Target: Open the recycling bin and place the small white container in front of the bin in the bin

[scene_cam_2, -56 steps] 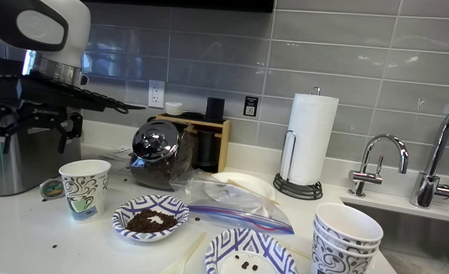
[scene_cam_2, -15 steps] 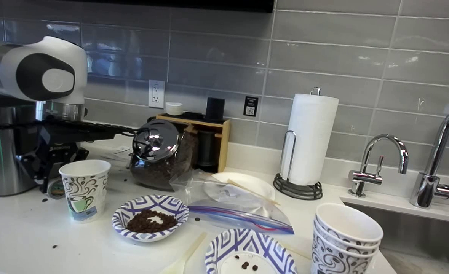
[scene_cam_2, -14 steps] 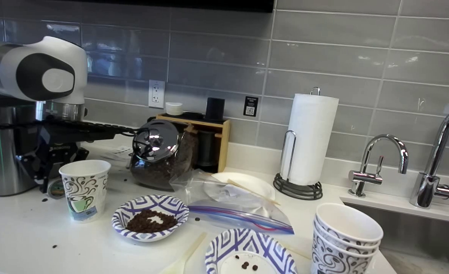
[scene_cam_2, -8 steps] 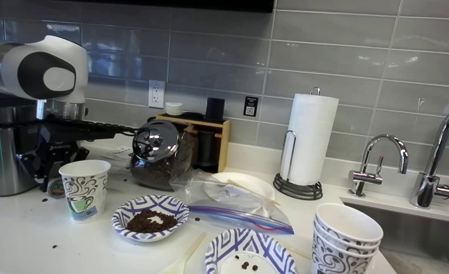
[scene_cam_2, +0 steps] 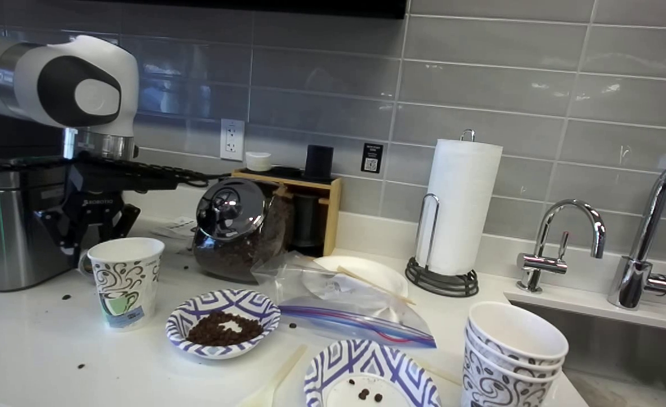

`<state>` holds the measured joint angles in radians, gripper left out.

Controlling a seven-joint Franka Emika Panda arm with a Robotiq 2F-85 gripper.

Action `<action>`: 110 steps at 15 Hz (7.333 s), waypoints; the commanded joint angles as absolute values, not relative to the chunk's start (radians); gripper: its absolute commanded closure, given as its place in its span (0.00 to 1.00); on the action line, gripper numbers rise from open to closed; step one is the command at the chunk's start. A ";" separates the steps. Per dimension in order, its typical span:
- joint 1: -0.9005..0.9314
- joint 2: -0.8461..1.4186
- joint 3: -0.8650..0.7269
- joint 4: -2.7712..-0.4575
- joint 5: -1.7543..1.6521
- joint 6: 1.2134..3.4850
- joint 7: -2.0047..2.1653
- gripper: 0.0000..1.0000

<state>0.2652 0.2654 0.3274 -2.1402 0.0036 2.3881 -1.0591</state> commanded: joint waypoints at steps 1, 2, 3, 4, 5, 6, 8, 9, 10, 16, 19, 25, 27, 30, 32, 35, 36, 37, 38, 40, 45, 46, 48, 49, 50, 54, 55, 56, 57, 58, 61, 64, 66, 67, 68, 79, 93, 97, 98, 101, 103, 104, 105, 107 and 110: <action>0.259 0.220 0.338 -2.120 0.002 2.306 -1.040 0.87; 0.259 0.208 0.338 -2.112 0.003 2.286 -1.041 0.87; 0.259 0.196 0.337 -2.106 0.007 2.270 -1.042 0.87; 0.259 0.185 0.336 -2.101 0.009 2.255 -1.043 0.87; 0.259 0.174 0.334 -2.098 0.012 2.244 -1.043 0.87; 0.257 0.160 0.332 -2.095 0.019 2.230 -1.046 0.87; 0.253 0.134 0.330 -2.093 0.041 2.216 -1.051 0.87; 0.250 0.120 0.328 -2.094 0.052 2.209 -1.054 0.87; 0.247 0.105 0.325 -2.095 0.066 2.201 -1.059 0.87; 0.229 0.040 0.306 -2.091 0.243 2.152 -1.122 0.87; 0.228 0.020 0.288 -2.081 0.348 2.115 -1.156 0.87; 0.224 0.012 0.255 -2.049 0.577 2.026 -1.181 0.87; 0.223 0.014 0.247 -2.039 0.656 2.004 -1.180 0.87; 0.218 0.019 0.237 -2.028 0.783 1.973 -1.189 0.87; 0.215 0.023 0.231 -2.024 0.850 1.957 -1.186 0.87; 0.215 0.035 0.226 -2.019 0.913 1.953 -1.158 0.87; 0.214 0.042 0.224 -2.013 0.928 1.941 -1.147 0.87; 0.213 0.051 0.223 -2.007 0.946 1.929 -1.138 0.87; 0.212 0.058 0.222 -2.001 0.963 1.911 -1.135 0.87; 0.212 0.069 0.222 -1.992 0.996 1.894 -1.124 0.87; 0.212 0.108 0.223 -1.962 1.054 1.890 -1.065 0.87; 0.213 0.118 0.224 -1.954 1.064 1.889 -1.050 0.87; 0.215 0.129 0.227 -1.944 1.072 1.886 -1.025 0.87; 0.216 0.135 0.228 -1.938 1.071 1.884 -1.008 0.87; 0.216 0.140 0.229 -1.932 1.070 1.881 -0.997 0.87; 0.219 0.166 0.235 -1.907 1.065 1.851 -0.947 0.87; 0.219 0.172 0.235 -1.901 1.066 1.842 -0.938 0.87; 0.220 0.179 0.236 -1.894 1.067 1.834 -0.928 0.87; 0.221 0.186 0.237 -1.888 1.069 1.833 -0.913 0.87; 0.221 0.192 0.238 -1.880 1.069 1.826 -0.904 0.87; 0.226 0.215 0.242 -1.860 1.067 1.832 -0.866 0.87; 0.230 0.235 0.248 -1.840 1.065 1.835 -0.838 0.87; 0.232 0.247 0.252 -1.826 1.062 1.837 -0.824 0.87; 0.234 0.252 0.254 -1.820 1.061 1.840 -0.815 0.87; 0.235 0.258 0.255 -1.814 1.060 1.838 -0.810 0.82; 0.242 0.291 0.260 -1.778 1.052 1.839 -0.759 0.00; 0.232 0.244 0.260 -1.834 1.076 1.849 -0.772 0.00; 0.215 0.191 0.254 -1.905 1.104 1.848 -0.813 0.00; 0.210 0.176 0.251 -1.924 1.107 1.838 -0.818 0.00; 0.204 0.113 0.237 -1.998 1.099 1.863 -0.823 0.00; 0.203 0.065 0.227 -2.048 1.093 1.897 -0.839 0.00; 0.205 0.036 0.223 -2.074 1.089 1.921 -0.847 0.00; 0.208 0.008 0.220 -2.100 1.084 1.962 -0.856 0.00; 0.214 -0.047 0.221 -2.144 1.058 2.032 -0.861 0.00; 0.222 -0.120 0.231 -2.197 0.956 2.113 -0.797 0.00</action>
<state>0.2102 -0.0162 0.2230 -2.1042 1.0341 2.0300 -0.8439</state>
